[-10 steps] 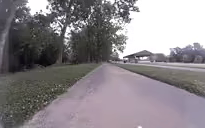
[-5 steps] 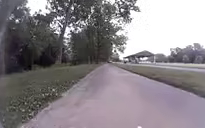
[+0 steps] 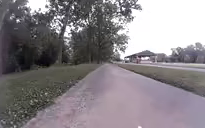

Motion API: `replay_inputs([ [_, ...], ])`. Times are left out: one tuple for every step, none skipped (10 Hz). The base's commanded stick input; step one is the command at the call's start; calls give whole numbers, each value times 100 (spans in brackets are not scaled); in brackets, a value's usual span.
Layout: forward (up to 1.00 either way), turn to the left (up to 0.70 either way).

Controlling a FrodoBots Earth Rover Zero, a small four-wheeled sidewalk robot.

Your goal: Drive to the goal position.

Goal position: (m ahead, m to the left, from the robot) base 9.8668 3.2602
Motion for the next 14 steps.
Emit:
replay_inputs([
  [70, 0],
  [70, 0],
  [70, 0],
  [70, 0],
  [70, 0],
  [70, 0],
  [70, 0],
  [70, 0],
  [70, 0],
  [70, 0],
  [70, 0],
  [70, 0],
  [70, 0],
  [70, -2],
])
